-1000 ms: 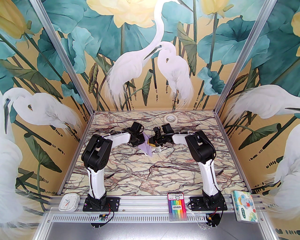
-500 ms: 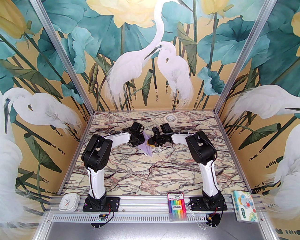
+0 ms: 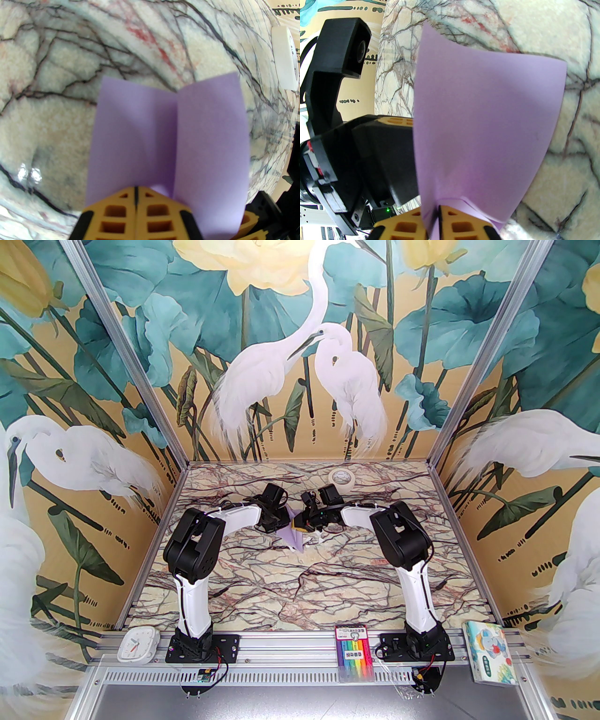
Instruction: Fold a paper plane with a square sheet of paper (fold left side to right side)
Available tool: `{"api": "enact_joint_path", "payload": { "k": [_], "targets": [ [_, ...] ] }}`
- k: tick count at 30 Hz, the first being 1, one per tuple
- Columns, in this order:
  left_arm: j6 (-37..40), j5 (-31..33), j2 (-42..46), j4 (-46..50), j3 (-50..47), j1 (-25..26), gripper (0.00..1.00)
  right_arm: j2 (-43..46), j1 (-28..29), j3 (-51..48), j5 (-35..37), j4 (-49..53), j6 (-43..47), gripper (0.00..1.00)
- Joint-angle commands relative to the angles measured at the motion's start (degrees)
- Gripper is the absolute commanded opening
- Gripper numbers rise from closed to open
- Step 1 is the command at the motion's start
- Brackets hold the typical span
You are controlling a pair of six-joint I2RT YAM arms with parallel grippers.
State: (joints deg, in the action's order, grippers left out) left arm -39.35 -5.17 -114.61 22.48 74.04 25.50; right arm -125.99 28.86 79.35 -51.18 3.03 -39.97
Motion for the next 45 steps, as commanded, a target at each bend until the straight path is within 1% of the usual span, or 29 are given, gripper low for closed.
{"api": "enact_joint_path", "payload": {
  "k": [1, 6, 10, 14, 23, 35, 45],
  "targets": [
    [0.2, -1.2, -2.4, 0.3, 0.8, 0.1, 0.04, 0.3, -0.3, 0.9, 1.4, 1.0, 1.6, 0.19],
    [-0.2, -1.0, -2.7, 0.7, 1.1, 0.1, 0.04, 2.9, -0.5, -1.1, 4.1, -0.2, 1.7, 0.22],
    [-1.5, -0.6, -3.3, 2.0, 2.1, 0.1, 0.03, 4.9, -0.4, -3.5, 6.7, -2.6, 1.2, 0.26],
    [-1.8, -0.8, -3.9, 2.3, 2.5, 0.1, 0.03, 6.6, -0.4, -5.4, 8.3, -4.8, 0.4, 0.26],
    [-1.8, -0.5, -3.9, 2.4, 2.3, 0.1, 0.03, 8.1, -0.7, -7.4, 9.2, -8.6, -1.7, 0.23],
    [-2.0, -0.7, -4.1, 2.3, 2.4, 0.1, 0.03, 10.7, -1.3, -10.4, 10.8, -10.9, -2.1, 0.24],
    [-1.9, -0.7, -4.2, 2.5, 2.5, 0.1, 0.03, 12.5, -1.3, -11.0, 11.9, -10.3, -1.8, 0.25]
  ]
}}
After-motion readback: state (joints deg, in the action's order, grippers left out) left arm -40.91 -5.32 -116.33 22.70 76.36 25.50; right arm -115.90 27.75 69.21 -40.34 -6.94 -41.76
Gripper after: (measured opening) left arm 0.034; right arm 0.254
